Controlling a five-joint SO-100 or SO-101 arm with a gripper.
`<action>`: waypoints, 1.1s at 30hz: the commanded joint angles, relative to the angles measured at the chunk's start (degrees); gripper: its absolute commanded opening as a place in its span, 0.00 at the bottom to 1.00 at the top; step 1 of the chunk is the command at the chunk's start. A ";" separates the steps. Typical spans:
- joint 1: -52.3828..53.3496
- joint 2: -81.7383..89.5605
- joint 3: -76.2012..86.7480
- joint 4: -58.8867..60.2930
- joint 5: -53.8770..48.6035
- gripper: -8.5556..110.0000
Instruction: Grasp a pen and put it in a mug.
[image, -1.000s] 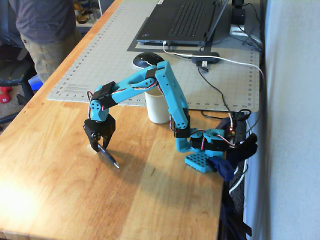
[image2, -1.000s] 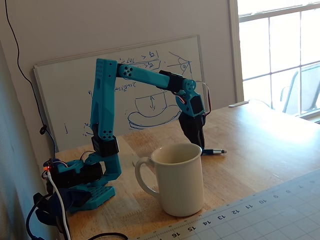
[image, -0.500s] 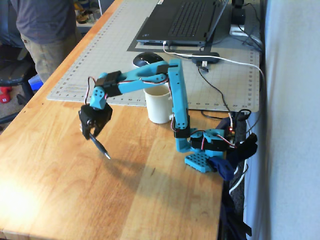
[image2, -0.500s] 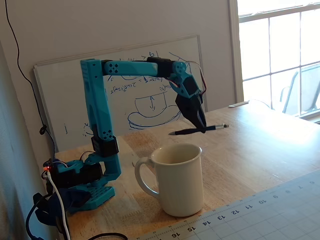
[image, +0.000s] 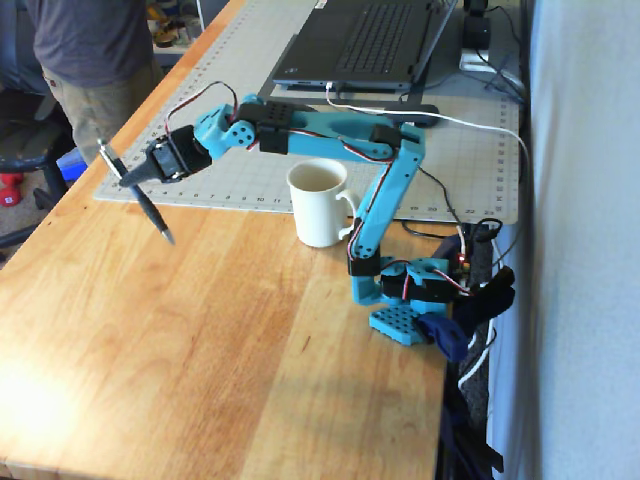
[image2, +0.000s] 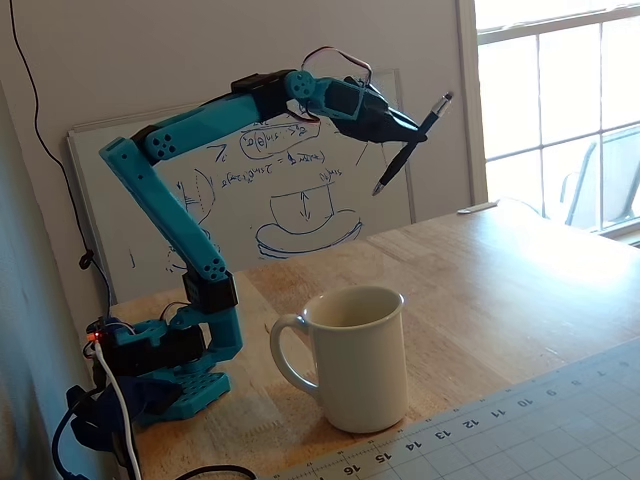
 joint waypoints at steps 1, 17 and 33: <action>5.36 9.23 1.23 -5.45 -16.52 0.09; 34.54 39.29 20.48 -10.20 -29.71 0.10; 43.95 60.56 44.47 -9.49 -30.23 0.10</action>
